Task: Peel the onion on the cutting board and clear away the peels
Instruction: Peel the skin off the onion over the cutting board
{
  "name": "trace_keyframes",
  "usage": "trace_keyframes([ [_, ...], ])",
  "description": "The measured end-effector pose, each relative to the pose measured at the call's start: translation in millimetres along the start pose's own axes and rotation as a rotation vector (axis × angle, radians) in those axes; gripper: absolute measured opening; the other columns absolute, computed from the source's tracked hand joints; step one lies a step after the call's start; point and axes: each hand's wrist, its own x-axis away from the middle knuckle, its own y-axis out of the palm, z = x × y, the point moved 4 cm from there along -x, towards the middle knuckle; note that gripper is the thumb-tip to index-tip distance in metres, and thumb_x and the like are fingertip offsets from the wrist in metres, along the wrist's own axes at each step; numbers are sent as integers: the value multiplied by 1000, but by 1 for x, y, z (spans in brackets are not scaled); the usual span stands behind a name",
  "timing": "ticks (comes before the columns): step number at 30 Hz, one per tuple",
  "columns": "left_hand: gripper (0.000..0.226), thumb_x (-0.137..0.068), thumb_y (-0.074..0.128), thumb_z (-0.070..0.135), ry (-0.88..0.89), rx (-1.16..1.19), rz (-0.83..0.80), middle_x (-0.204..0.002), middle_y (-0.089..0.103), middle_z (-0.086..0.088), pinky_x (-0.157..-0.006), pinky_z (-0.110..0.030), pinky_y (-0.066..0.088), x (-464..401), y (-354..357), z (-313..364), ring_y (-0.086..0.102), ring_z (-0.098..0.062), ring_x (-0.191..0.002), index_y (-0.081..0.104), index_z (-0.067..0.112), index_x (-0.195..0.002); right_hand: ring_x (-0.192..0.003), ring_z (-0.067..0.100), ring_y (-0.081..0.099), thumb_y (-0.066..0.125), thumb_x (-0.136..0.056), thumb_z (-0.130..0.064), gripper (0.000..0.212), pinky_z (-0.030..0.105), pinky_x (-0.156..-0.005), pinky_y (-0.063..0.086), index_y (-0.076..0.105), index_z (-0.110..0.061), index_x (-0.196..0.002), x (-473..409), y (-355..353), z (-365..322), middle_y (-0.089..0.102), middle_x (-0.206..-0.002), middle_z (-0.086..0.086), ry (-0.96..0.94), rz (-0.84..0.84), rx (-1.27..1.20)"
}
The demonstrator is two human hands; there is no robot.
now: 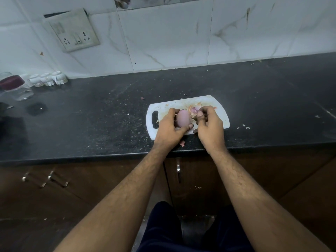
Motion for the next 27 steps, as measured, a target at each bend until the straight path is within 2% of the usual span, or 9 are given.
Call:
trace_keyframes([
  [3, 54, -88, 81, 34, -25, 31, -8, -114, 71, 1, -54, -22, 56, 0, 0, 0, 66, -8, -57, 55, 19, -134, -88, 10, 71, 57, -102, -12, 19, 39, -74, 64, 64, -24, -114, 0, 0, 2, 69, -104, -13, 43, -34, -68],
  [6, 55, -92, 78, 30, 1, 32, -26, -121, 70, 1, -50, -19, 54, 1, -1, 1, 69, -4, -59, 54, 17, -141, -101, 7, 70, 67, -96, -19, 19, 30, -86, 60, 74, -22, -114, 2, 3, -1, 73, -113, -9, -18, -41, -18],
  [8, 57, -93, 78, 30, 20, 34, -33, -123, 68, 5, -56, -19, 56, 3, -2, 4, 72, -4, -70, 53, 17, -142, -107, 3, 67, 71, -94, -20, 19, 19, -90, 55, 76, -21, -111, 4, 2, -5, 72, -115, -9, -57, -25, 18],
  [11, 58, -87, 82, 30, 44, 18, -24, -119, 66, 12, -82, -19, 56, 2, -2, 4, 68, -1, -98, 56, 20, -138, -103, 1, 66, 75, -90, -20, 18, 16, -88, 52, 78, -20, -109, 5, 0, -6, 73, -111, -10, -96, -5, 33],
  [14, 55, -85, 84, 27, 45, 6, -12, -113, 66, 14, -79, -3, 45, 2, -3, 4, 62, 11, -99, 58, 18, -132, -102, 1, 66, 78, -88, -19, 16, 17, -89, 52, 79, -21, -104, 5, 0, -6, 74, -105, -11, -97, 5, 33],
  [20, 55, -84, 86, 28, 29, 32, 4, -114, 67, 12, -82, -8, 48, 2, -4, 4, 64, 1, -100, 59, 19, -131, -92, -3, 65, 77, -89, -18, 12, 3, -80, 45, 77, -20, -101, 7, 2, -7, 73, -98, -12, -83, 4, 40],
  [22, 56, -84, 85, 30, 29, 52, 13, -116, 68, 11, -85, -8, 48, 3, -4, 5, 64, 2, -101, 58, 19, -132, -90, -3, 67, 75, -91, -21, 13, 7, -79, 51, 76, -20, -104, 6, 2, -5, 74, -100, -11, -50, -1, 2],
  [25, 58, -93, 76, 40, 18, 94, -33, -126, 68, 9, -80, -15, 57, 4, -3, 7, 69, 2, -86, 55, 18, -143, -94, 2, 70, 68, -97, -23, 19, 34, -79, 62, 72, -24, -116, 3, 2, -1, 73, -107, -15, 0, -31, -82],
  [27, 58, -99, 67, 40, 26, 102, -68, -134, 67, 6, -78, -11, 56, 3, 0, 9, 69, 5, -94, 49, 17, -150, -103, 6, 69, 63, -99, -26, 24, 43, -79, 63, 68, -33, -122, 1, 2, 2, 72, -112, -18, 17, -77, -108],
])
